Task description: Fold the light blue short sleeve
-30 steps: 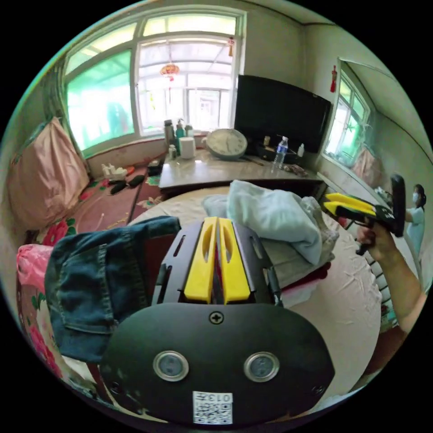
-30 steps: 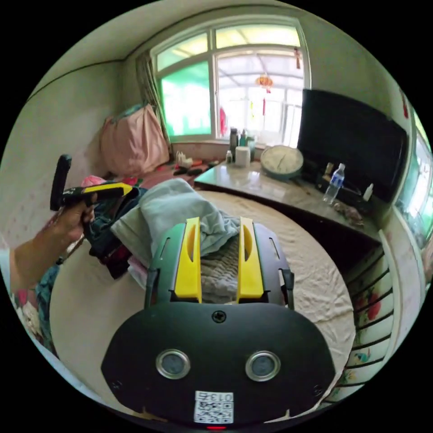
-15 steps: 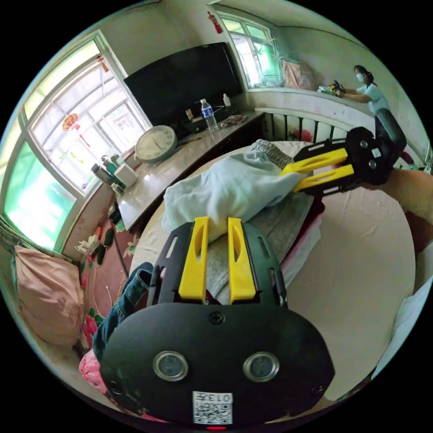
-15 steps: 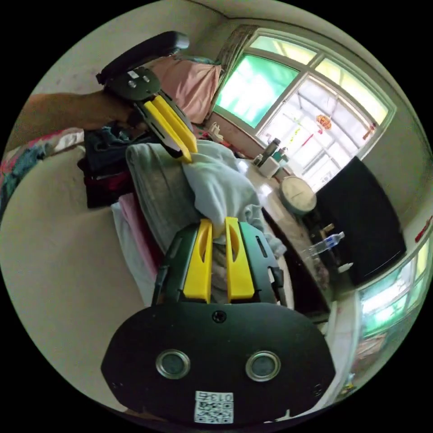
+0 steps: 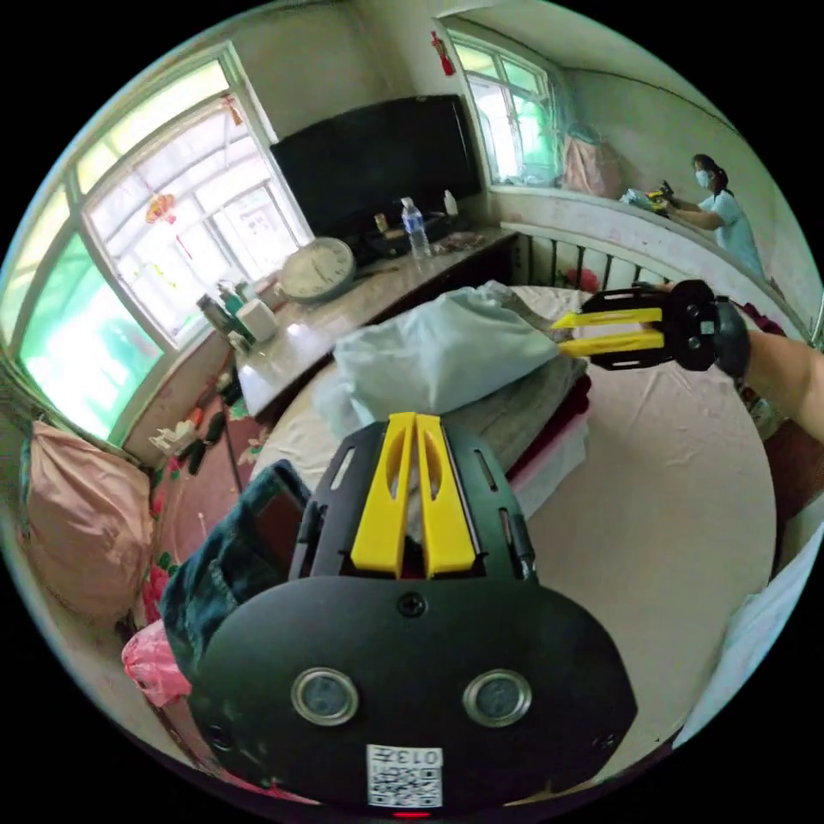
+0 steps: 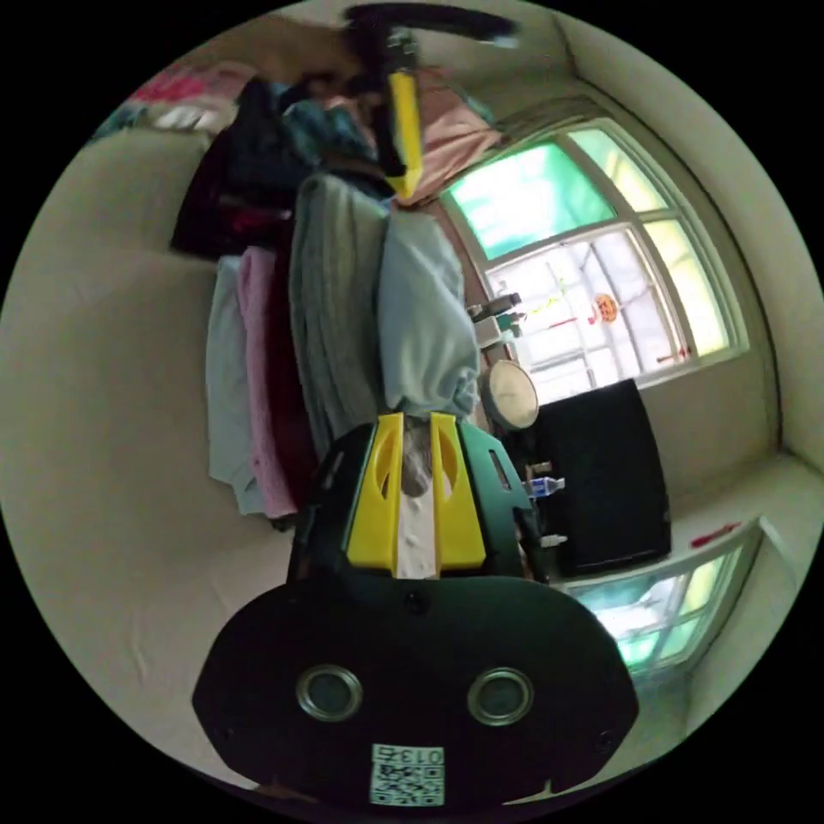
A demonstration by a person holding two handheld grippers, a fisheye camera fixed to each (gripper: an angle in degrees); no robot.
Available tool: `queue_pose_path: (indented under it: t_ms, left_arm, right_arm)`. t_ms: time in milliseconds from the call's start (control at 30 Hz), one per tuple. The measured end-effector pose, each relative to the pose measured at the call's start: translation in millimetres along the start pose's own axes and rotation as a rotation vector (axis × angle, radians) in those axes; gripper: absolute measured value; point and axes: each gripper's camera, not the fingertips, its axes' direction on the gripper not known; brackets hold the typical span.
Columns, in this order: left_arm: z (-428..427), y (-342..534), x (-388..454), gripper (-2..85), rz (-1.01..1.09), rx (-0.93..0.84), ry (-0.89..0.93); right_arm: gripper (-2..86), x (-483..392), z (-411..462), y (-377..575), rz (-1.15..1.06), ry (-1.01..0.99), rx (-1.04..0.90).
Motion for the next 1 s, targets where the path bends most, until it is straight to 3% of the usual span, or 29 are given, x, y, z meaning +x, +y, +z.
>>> queue_pose_path:
  t_ms: [133, 233, 300, 400, 467, 667, 767, 833, 867, 933, 1000]
  left_arm:
    - [-37, 21, 4, -0.2, 0.004, 0.144, -0.130]
    - [-22, 17, 15, -0.2, 0.030, 0.032, -0.113]
    - [-3, 25, 24, -0.2, 0.042, -0.081, -0.158]
    - [16, 65, 40, -0.2, 0.049, -0.189, -0.208]
    - [7, 99, 48, -0.2, -0.017, -0.098, -0.228]
    - [-23, 190, 45, -0.3, -0.234, -0.124, -0.028]
    - [-59, 226, 72, -0.3, -0.136, -0.145, -0.198]
    - [-105, 271, 91, -0.3, -0.179, 0.012, -0.316]
    - [-111, 283, 95, -0.3, -0.177, 0.019, -0.315]
    - [-104, 328, 107, -0.3, -0.106, -0.178, -0.238]
    - [-122, 366, 113, -0.3, -0.116, -0.150, -0.247]
  right_arm:
    - [2.5, 53, -26, 16, 0.472, -0.146, 0.183]
    - [1.0, 69, -6, -9, 0.611, -0.196, 0.160]
    - [0.5, 66, 18, -22, 0.645, -0.234, 0.114]
    - [0.1, 44, 71, -24, 0.671, -0.364, -0.101]
    - [0.0, 29, 76, -9, 0.737, -0.337, -0.083]
    - [-0.1, 8, 75, -1, 0.774, -0.380, -0.115]
    - [-0.1, -2, 57, -13, 0.698, -0.289, -0.157]
    - [-0.1, -4, 34, -9, 0.793, -0.213, -0.092]
    - [-0.1, -11, 22, -4, 0.827, -0.191, -0.039]
    - [-0.1, -34, 28, -4, 0.766, -0.185, -0.133]
    - [-0.1, -50, 34, -3, 0.722, -0.257, -0.167]
